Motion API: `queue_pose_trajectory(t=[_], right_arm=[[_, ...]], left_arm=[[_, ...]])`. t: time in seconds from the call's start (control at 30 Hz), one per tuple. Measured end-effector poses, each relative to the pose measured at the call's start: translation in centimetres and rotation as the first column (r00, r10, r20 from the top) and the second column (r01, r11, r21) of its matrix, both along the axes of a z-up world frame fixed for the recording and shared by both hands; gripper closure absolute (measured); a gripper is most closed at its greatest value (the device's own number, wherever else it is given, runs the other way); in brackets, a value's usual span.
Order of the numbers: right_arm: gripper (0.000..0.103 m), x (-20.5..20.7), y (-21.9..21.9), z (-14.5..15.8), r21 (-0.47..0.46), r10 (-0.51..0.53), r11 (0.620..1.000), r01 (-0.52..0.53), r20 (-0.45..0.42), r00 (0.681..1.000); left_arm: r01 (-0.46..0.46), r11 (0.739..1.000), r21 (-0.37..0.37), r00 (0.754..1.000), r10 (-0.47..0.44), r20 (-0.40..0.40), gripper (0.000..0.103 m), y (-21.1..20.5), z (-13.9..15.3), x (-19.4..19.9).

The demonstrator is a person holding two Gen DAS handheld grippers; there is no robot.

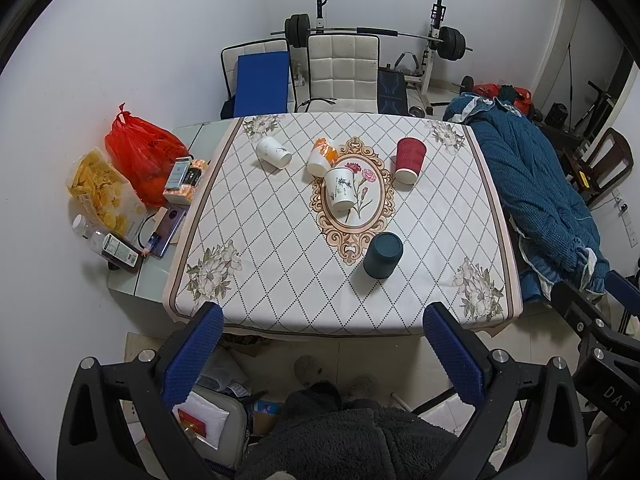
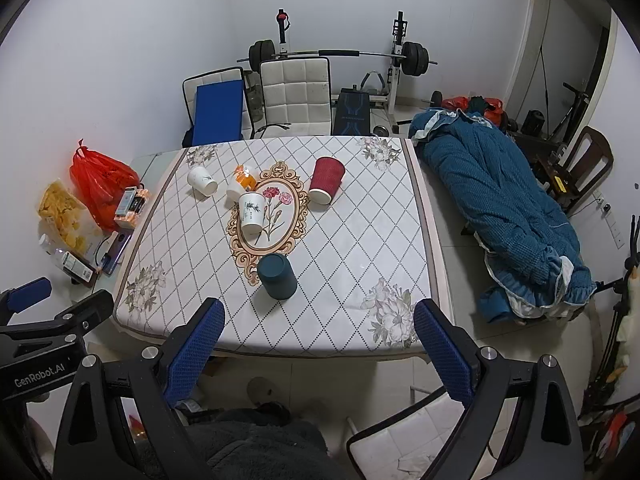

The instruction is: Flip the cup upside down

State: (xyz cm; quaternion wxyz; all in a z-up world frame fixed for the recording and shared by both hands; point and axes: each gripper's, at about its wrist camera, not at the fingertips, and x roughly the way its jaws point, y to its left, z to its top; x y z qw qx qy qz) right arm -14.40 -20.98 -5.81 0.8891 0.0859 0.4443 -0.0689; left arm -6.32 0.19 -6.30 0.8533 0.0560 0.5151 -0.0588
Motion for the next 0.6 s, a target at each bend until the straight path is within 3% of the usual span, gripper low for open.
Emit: queue_pose_trajectory(t=[0.6], right_arm=[[0.005,0.0,0.05,0.04,0.008,0.001,1.0,-0.001,-0.002,1.0]], left_arm=[[0.01,1.0,0.004,1.0,-0.01,0.001,0.001,0.17,0.5,-0.76]])
